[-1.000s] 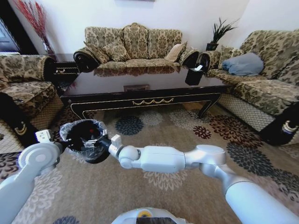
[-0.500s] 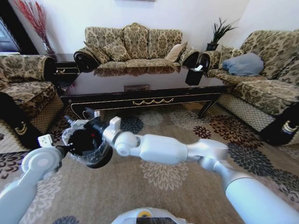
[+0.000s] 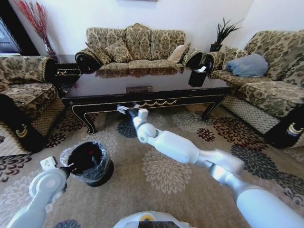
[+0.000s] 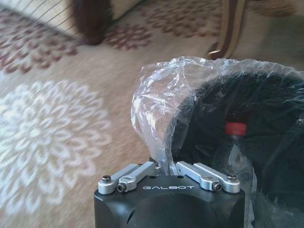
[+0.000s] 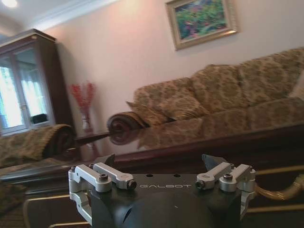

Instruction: Move to the front of the table and pick up the trash from the floor, then place it into the trash bin.

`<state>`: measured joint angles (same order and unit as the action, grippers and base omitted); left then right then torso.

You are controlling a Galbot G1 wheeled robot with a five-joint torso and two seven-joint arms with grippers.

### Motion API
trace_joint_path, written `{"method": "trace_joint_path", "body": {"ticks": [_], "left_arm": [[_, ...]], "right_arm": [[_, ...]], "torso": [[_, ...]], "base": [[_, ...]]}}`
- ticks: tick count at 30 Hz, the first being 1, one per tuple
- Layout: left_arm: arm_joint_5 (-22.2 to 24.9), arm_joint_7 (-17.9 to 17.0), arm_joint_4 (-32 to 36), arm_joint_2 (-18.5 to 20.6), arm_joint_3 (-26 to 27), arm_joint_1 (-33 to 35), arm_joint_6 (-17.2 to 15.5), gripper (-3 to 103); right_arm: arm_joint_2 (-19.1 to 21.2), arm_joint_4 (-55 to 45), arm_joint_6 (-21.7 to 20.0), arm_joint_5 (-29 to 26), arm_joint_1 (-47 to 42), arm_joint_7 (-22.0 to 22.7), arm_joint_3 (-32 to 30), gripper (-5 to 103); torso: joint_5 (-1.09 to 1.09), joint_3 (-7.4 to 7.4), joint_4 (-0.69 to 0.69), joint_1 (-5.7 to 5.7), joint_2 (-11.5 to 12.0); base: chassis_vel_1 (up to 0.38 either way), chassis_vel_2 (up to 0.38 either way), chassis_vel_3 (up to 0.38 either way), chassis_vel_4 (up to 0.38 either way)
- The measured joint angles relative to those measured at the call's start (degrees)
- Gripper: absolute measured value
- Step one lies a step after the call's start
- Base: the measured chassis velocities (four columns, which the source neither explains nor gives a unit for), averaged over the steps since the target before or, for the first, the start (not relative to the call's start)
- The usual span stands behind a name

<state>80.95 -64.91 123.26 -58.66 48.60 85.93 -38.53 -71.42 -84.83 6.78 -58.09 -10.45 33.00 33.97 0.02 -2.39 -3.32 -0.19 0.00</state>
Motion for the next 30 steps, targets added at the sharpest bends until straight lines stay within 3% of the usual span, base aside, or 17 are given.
{"method": "trace_joint_path", "body": {"ticks": [3, 8, 15, 19, 23, 27, 30], "left_arm": [[-1.2, -0.8, -1.4, -2.3, 0.2, 0.5, 0.6, 2], [-2.3, -0.2, -3.4, -4.4, -0.1, 0.0, 1.1, 2], [-4.0, 0.8, -6.0, -6.0, -0.4, -0.8, 1.7, 2], [-5.0, 1.2, -6.5, -6.5, -0.6, -0.8, 1.7, -2], [-6.4, 1.7, -7.1, -6.6, -0.3, -0.9, 2.1, 4], [-6.0, 2.0, -5.4, -6.2, -0.3, -0.7, 2.1, 26], [-5.8, 1.8, -4.5, -6.2, -0.2, -0.2, 2.1, 31]], "right_arm": [[2.2, -0.6, -0.2, 1.1, -3.9, 0.1, -2.9, 100], [5.5, -1.7, -0.6, 2.7, -8.3, -0.3, -5.3, 100], [8.0, -3.9, -0.8, 3.4, -12.2, -0.8, -7.1, 100], [9.9, -4.8, -0.8, 3.9, -14.0, -1.5, -8.3, 100], [11.2, -5.6, -0.6, 4.0, -15.4, -1.7, -9.7, 100], [13.3, -6.9, -0.3, 3.8, -17.6, -1.5, -12.7, 100], [14.0, -8.3, -1.4, 3.6, -18.4, -0.2, -14.1, 100]], "torso": [[-0.02, 0.00, 0.04, 0.00, 0.0], [-0.01, 0.00, -0.01, 0.00, 0.0], [-0.02, 0.00, 0.04, 0.00, 0.0], [-0.02, 0.01, 0.00, 0.00, 0.0], [0.00, 0.01, 0.05, 0.00, 0.0], [0.00, 0.01, 0.00, 0.00, 0.0], [0.00, 0.01, -0.02, 0.00, 0.0]], "base": [[0.000, 0.000, 0.000, 0.000], [0.000, 0.000, 0.000, 0.000], [0.000, 0.000, 0.000, 0.000], [0.000, 0.000, 0.000, 0.000], [0.000, 0.000, 0.000, 0.000], [0.000, 0.000, 0.000, 0.000], [0.000, 0.000, 0.000, 0.000]]}}
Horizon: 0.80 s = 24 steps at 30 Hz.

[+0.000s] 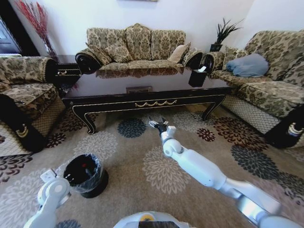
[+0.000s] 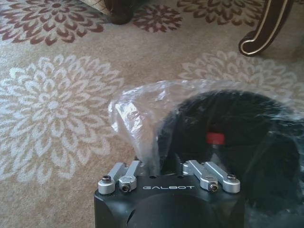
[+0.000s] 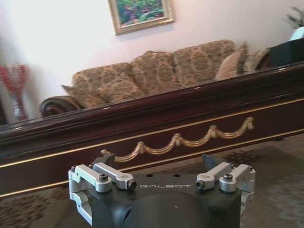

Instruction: Move to the front of the table and pick up the trash from the floor, then place it into the trash bin.

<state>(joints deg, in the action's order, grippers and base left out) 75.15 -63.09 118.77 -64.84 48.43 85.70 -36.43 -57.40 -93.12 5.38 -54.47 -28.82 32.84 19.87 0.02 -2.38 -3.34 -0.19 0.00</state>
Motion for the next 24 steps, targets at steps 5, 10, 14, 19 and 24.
{"method": "trace_joint_path", "body": {"ticks": [5, 10, 14, 19, 24], "left_arm": [[-0.1, -1.7, 6.3, -0.2, 1.9, 3.4, -0.5, 52], [0.0, -2.0, 15.9, 0.4, 6.6, 7.8, -2.9, 74], [-11.8, 12.3, 19.0, 0.8, 12.3, 11.4, -0.5, 85], [-27.7, 38.6, 18.3, -0.8, 19.2, 16.5, 15.8, 98], [-37.9, 54.5, 17.8, -6.2, 22.1, 19.6, 29.1, 100]], "right_arm": [[1.9, -4.3, -2.6, -1.5, -1.6, 1.5, -4.7, 100], [4.6, -6.5, -2.5, -2.6, -3.7, -0.5, -9.8, 100], [6.8, -7.8, -1.5, -2.6, -6.2, -2.7, -14.5, 100], [10.3, -10.3, -0.2, -1.0, -11.5, -5.2, -21.0, 100], [14.5, -12.1, 2.5, 3.4, -18.0, -11.9, -26.1, 100]], "torso": [[-0.03, 0.00, 0.04, -0.01, 0.0], [0.00, 0.01, 0.04, -0.01, 0.0], [-0.01, 0.00, 0.03, -0.01, 0.0], [0.01, 0.01, 0.04, 0.00, 0.0], [-0.03, 0.00, 0.01, -0.01, 0.0]], "base": [[0.000, 0.000, 0.000, 0.000], [0.000, 0.000, 0.000, 0.000], [0.000, 0.000, 0.000, 0.000], [0.000, 0.000, 0.000, 0.000], [0.000, 0.000, 0.000, 0.000]]}}
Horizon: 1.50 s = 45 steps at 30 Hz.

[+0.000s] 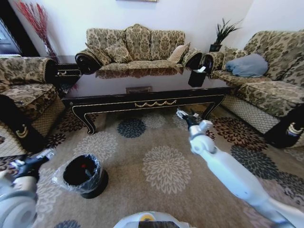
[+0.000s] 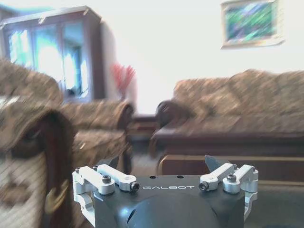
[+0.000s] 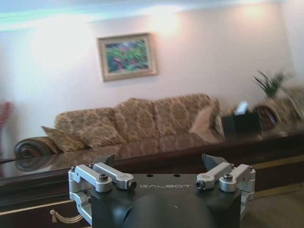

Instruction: Move to the front of the table and pick up the trash from the floor, then place it into the trash bin.

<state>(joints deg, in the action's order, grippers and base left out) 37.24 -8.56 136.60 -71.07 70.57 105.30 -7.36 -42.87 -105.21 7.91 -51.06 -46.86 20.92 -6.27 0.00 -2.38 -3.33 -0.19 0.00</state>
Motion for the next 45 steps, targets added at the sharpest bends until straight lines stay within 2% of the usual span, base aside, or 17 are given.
{"method": "trace_joint_path", "body": {"ticks": [2, 3, 6, 8, 12, 18, 27, 33, 38, 42, 45], "left_arm": [[-0.3, 4.0, 1.6, -3.5, 1.0, 1.6, 3.3, 100], [-0.3, 4.0, 1.6, -3.5, 1.0, 1.6, 3.3, 100], [-3.4, 8.9, 4.1, -8.8, 4.3, 4.1, 8.7, 100], [-3.7, 9.1, 4.6, -9.6, 5.0, 4.3, 8.9, 100], [-4.7, 9.2, 5.2, -12.2, 5.5, 4.6, 8.9, 100], [-6.0, 9.0, 3.6, -12.4, 4.3, 3.9, 9.3, 100], [-6.0, 9.0, 4.3, -11.8, 2.8, 3.6, 6.7, 100], [-8.3, 9.2, 3.6, -11.0, 1.0, 3.4, 5.3, 100], [-9.3, 11.6, 2.1, -9.7, -0.5, 3.0, 5.2, 100], [-8.2, 15.9, 0.3, -8.2, -1.2, 1.5, 5.6, 100], [-7.6, 16.7, -0.7, -7.6, -1.6, 0.6, 5.6, 100]], "right_arm": [[1.7, -1.0, 1.1, 1.6, -2.7, -3.2, -2.2, 100], [1.7, -1.0, 1.1, 1.6, -2.7, -3.2, -2.2, 100], [3.3, -2.7, 3.8, 4.0, -7.7, -9.1, -6.5, 100], [3.5, -3.0, 4.3, 4.9, -8.7, -10.1, -7.4, 100], [3.5, -3.5, 7.0, 10.9, -13.8, -13.2, -10.8, 100], [3.4, -4.3, 8.1, 12.1, -18.8, -13.5, -14.1, 100], [0.4, -5.0, 9.3, 13.4, -26.1, -16.7, -19.9, 100], [-1.0, -5.0, 9.5, 14.8, -28.2, -17.3, -21.5, 100], [-1.3, -4.7, 9.7, 15.3, -29.8, -17.4, -23.2, 100], [-1.2, -4.6, 9.9, 15.7, -31.7, -17.8, -25.1, 100], [-1.5, -4.6, 10.0, 15.9, -32.5, -17.9, -26.0, 100]], "torso": [[0.01, 0.00, 0.02, 0.00, 0.0], [0.01, 0.00, 0.02, 0.00, 0.0], [0.02, 0.00, 0.04, 0.00, 0.0], [0.03, 0.01, 0.03, 0.00, 0.0], [0.02, 0.00, 0.03, 0.01, 0.0], [-0.01, 0.00, 0.02, 0.00, 0.0], [0.00, 0.00, 0.02, 0.00, 0.0], [0.00, -0.01, 0.04, -0.01, 0.0], [0.00, -0.01, 0.03, -0.01, 0.0], [0.01, -0.01, 0.02, -0.01, 0.0], [0.00, -0.01, 0.03, -0.01, 0.0]], "base": [[0.000, 0.000, 0.000, 0.000], [0.000, 0.000, 0.000, 0.000], [0.000, 0.000, 0.000, 0.000], [0.000, 0.000, 0.000, 0.000], [0.000, 0.000, 0.000, 0.000], [0.000, 0.000, 0.000, 0.000], [0.000, 0.000, 0.000, 0.000], [0.000, 0.000, 0.000, 0.000], [0.072, -0.074, -0.064, 0.070], [0.153, -0.152, -0.164, 0.166], [0.214, -0.198, -0.221, 0.214]]}}
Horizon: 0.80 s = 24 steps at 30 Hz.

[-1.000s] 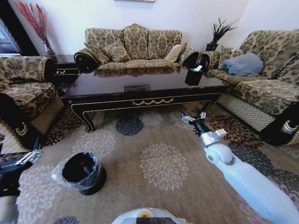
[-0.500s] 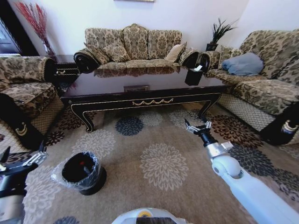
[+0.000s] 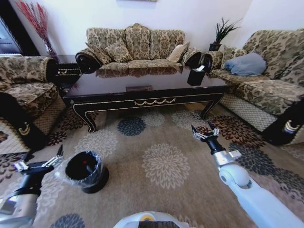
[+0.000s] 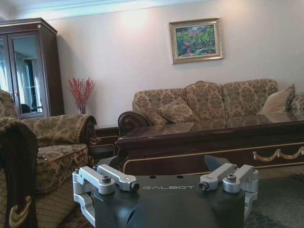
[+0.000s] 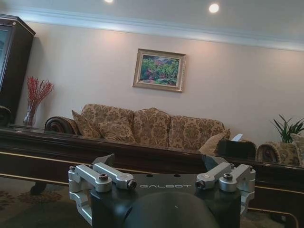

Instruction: Move to the front of the table and pick up the trash from the floor, then place it into the trash bin.

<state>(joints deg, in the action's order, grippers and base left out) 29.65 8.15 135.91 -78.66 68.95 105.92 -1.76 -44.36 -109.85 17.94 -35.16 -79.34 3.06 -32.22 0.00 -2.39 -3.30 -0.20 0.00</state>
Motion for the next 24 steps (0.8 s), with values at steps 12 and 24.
{"method": "trace_joint_path", "body": {"ticks": [12, 24], "left_arm": [[-0.9, 0.3, -2.0, 1.3, -2.0, -1.2, 0.8, 100], [2.3, -0.4, -0.3, 1.3, -2.1, 0.4, 0.8, 100]], "right_arm": [[-1.8, 0.2, 1.1, 1.2, -3.1, -0.7, -3.2, 100], [-2.4, 0.2, 2.0, 1.5, -3.7, -1.2, -3.4, 100]], "torso": [[0.01, 0.01, 0.00, 0.01, 0.0], [0.01, 0.01, -0.01, 0.01, 0.0]], "base": [[0.300, -0.299, -0.296, 0.308], [0.356, -0.369, -0.360, 0.358]]}}
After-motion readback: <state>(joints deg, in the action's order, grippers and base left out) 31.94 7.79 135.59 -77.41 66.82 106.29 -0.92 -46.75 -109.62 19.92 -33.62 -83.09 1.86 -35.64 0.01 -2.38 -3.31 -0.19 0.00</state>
